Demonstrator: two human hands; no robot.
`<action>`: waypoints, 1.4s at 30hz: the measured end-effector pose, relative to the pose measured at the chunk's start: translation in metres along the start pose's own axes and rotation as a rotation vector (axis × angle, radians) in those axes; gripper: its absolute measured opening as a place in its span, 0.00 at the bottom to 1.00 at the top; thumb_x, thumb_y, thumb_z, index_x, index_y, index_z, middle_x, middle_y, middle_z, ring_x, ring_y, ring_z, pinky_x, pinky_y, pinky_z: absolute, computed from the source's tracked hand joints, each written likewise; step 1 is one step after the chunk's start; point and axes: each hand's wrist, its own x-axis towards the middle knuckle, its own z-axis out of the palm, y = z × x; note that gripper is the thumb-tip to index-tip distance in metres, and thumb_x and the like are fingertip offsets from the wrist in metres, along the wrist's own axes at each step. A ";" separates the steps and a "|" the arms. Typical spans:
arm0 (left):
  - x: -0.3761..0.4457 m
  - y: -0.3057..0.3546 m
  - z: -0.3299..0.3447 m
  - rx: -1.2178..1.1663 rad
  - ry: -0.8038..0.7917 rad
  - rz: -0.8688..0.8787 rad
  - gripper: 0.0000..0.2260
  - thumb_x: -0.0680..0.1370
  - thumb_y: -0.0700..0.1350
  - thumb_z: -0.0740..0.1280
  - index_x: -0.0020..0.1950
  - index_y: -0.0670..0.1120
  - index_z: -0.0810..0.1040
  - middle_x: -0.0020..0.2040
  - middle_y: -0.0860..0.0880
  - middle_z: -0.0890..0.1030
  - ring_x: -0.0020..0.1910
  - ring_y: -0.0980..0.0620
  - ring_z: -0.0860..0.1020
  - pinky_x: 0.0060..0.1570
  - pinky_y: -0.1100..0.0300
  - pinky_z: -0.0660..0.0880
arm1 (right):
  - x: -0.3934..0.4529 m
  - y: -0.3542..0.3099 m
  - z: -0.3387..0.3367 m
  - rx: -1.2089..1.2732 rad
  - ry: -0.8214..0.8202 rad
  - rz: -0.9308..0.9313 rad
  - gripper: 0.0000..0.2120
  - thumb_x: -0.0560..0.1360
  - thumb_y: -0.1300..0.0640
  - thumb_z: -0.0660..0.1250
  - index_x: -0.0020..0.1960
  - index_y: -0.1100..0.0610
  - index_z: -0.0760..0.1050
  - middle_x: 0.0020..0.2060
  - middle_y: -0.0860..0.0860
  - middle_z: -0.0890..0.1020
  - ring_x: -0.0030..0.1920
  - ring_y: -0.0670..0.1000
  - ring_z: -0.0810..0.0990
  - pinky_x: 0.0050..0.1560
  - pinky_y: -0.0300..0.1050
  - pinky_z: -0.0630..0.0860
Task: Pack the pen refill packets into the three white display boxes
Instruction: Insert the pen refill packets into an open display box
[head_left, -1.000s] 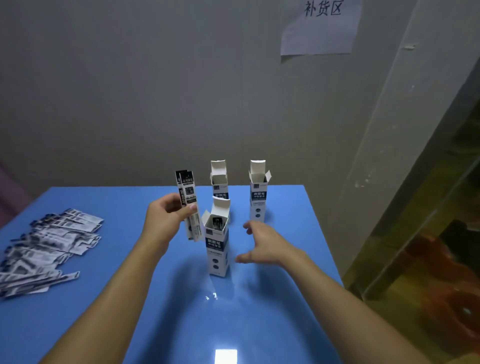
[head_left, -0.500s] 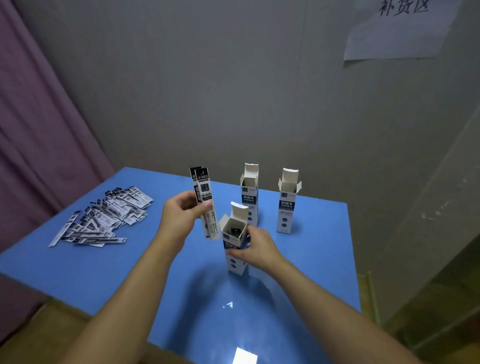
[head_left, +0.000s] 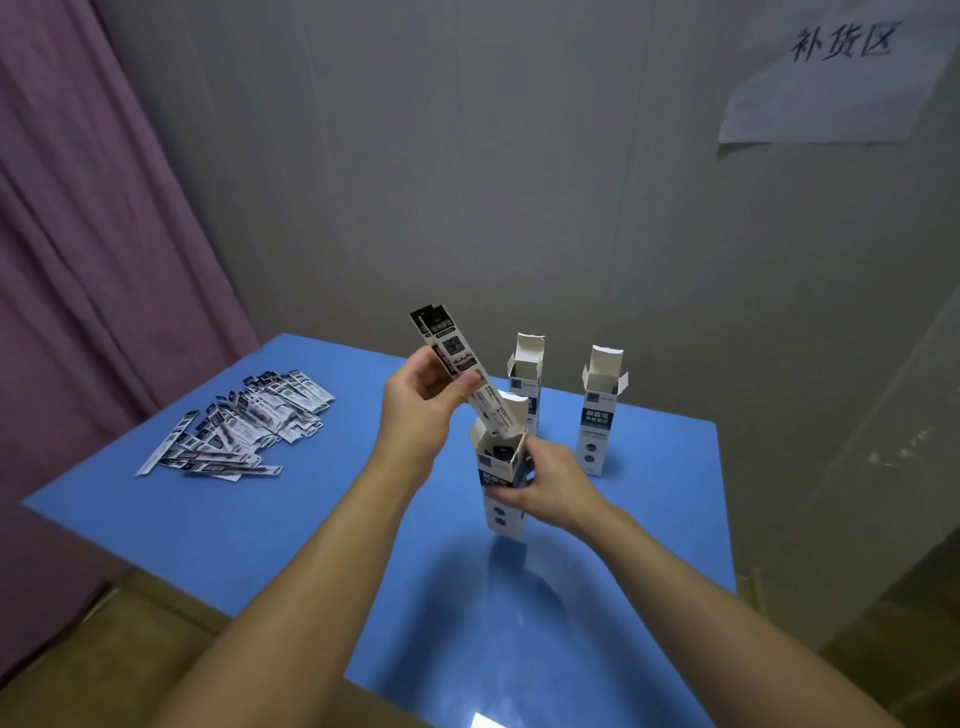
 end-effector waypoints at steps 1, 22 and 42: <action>0.000 0.000 0.000 -0.004 0.007 0.012 0.10 0.76 0.33 0.71 0.51 0.47 0.81 0.44 0.53 0.86 0.47 0.53 0.83 0.54 0.56 0.80 | -0.001 0.001 0.000 -0.004 -0.001 -0.002 0.28 0.66 0.46 0.78 0.63 0.48 0.75 0.51 0.43 0.83 0.48 0.44 0.80 0.48 0.41 0.80; 0.002 -0.054 0.006 0.721 -0.321 -0.013 0.09 0.72 0.51 0.78 0.49 0.52 0.85 0.57 0.63 0.76 0.66 0.56 0.64 0.65 0.58 0.65 | -0.004 0.012 -0.009 0.029 0.017 0.023 0.23 0.65 0.46 0.77 0.58 0.47 0.76 0.49 0.42 0.83 0.47 0.43 0.81 0.49 0.44 0.81; -0.032 -0.067 -0.030 0.647 -0.025 -0.135 0.15 0.77 0.46 0.74 0.63 0.55 0.80 0.57 0.57 0.79 0.56 0.57 0.75 0.53 0.61 0.73 | 0.006 0.042 0.000 -0.206 -0.238 0.265 0.27 0.67 0.46 0.80 0.57 0.56 0.71 0.54 0.50 0.78 0.53 0.51 0.77 0.50 0.43 0.74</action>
